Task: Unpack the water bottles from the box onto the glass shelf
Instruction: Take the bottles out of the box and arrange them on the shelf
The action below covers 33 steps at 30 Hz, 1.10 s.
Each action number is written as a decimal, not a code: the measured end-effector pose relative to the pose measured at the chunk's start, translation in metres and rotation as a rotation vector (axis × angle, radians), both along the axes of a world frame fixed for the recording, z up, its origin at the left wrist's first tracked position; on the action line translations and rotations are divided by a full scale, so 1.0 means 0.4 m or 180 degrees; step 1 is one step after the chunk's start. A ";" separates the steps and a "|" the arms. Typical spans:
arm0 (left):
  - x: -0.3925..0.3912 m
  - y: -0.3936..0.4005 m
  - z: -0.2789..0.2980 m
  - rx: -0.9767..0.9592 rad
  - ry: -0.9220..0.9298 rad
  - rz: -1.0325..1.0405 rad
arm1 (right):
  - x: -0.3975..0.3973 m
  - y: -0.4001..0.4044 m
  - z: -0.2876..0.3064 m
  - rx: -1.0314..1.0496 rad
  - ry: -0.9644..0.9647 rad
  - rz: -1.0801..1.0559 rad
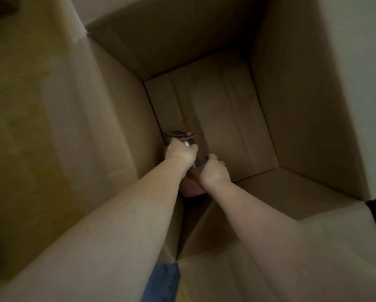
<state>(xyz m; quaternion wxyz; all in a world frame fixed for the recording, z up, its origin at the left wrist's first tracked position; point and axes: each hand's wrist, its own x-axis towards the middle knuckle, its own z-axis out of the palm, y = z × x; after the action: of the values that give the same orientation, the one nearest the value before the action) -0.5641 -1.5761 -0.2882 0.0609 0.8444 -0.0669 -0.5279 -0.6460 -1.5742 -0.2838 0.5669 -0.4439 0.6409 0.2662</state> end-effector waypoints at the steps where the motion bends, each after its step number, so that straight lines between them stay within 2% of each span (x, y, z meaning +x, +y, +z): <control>1: 0.000 -0.003 -0.021 0.0009 -0.0024 0.0021 | 0.005 -0.003 -0.017 0.0021 -0.0019 0.0044; 7: 0.006 0.000 -0.101 0.0277 -0.0097 0.0257 | 0.030 -0.013 -0.085 0.0300 -0.0011 0.0267; 11: 0.009 0.002 -0.129 0.0414 0.0135 0.0522 | 0.033 -0.004 -0.120 0.0662 0.0119 0.0164; 15: 0.004 0.006 -0.149 0.0525 0.0214 0.0424 | 0.026 0.009 -0.140 0.0844 0.0136 0.0078; 21: 0.015 -0.014 -0.136 0.0286 0.0099 0.0528 | 0.030 -0.029 -0.130 0.0753 -0.0010 0.0125; 27: 0.034 -0.075 0.001 -0.0191 -0.0005 0.0523 | 0.051 -0.090 -0.019 0.0337 -0.0148 0.0128; 33: 0.026 -0.121 0.286 -0.0715 -0.0204 0.0206 | 0.039 -0.135 0.240 -0.0345 -0.0373 0.0286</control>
<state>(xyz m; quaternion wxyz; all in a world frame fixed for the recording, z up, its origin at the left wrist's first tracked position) -0.5536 -1.6244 -0.1737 0.1700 0.8505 -0.1003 -0.4876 -0.6302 -1.6283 -0.1878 0.5660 -0.5170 0.5996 0.2298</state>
